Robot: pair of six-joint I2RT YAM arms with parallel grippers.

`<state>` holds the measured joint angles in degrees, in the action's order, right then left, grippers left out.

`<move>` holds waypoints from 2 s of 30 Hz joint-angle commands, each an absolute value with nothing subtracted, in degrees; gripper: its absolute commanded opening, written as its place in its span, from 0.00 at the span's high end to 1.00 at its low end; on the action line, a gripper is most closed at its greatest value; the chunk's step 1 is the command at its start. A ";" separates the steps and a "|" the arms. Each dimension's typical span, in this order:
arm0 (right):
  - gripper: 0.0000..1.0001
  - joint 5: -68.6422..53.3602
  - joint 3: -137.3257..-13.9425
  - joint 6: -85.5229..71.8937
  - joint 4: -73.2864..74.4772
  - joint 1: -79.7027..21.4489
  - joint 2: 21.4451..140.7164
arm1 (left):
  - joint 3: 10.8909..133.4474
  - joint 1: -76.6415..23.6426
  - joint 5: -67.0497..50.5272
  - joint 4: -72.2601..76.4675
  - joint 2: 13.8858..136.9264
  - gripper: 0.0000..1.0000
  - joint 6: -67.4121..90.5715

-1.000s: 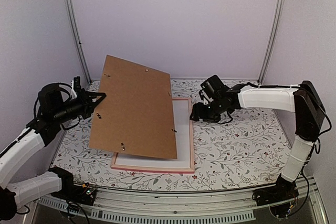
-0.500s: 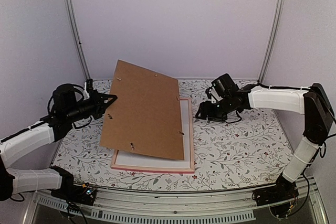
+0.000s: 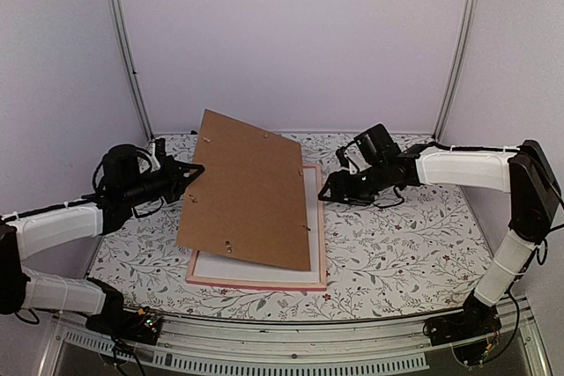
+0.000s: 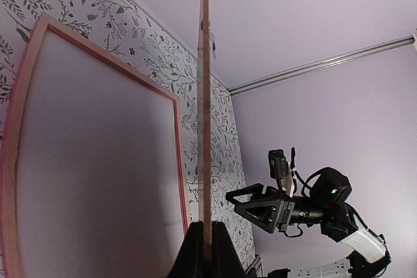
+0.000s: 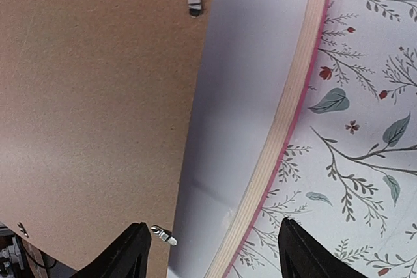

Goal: Put the photo into the frame
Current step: Place the backboard on the frame body.

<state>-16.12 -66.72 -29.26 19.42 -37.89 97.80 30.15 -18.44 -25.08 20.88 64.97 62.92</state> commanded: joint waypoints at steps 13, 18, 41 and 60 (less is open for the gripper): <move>0.22 -21.73 -68.41 -28.55 15.01 -46.23 102.45 | 30.37 -19.13 -26.23 30.11 66.01 1.00 64.34; 0.23 -21.88 -68.55 -29.12 14.85 -47.38 103.15 | 30.40 -19.15 -26.14 30.08 66.01 1.00 64.25; 0.24 -15.35 -73.34 -31.20 22.34 -51.60 105.73 | 29.96 -19.13 -23.34 28.88 65.40 1.00 63.45; 0.23 -10.82 -73.27 -30.83 27.32 -52.87 102.62 | 30.03 -19.10 -21.43 28.31 65.74 1.00 61.70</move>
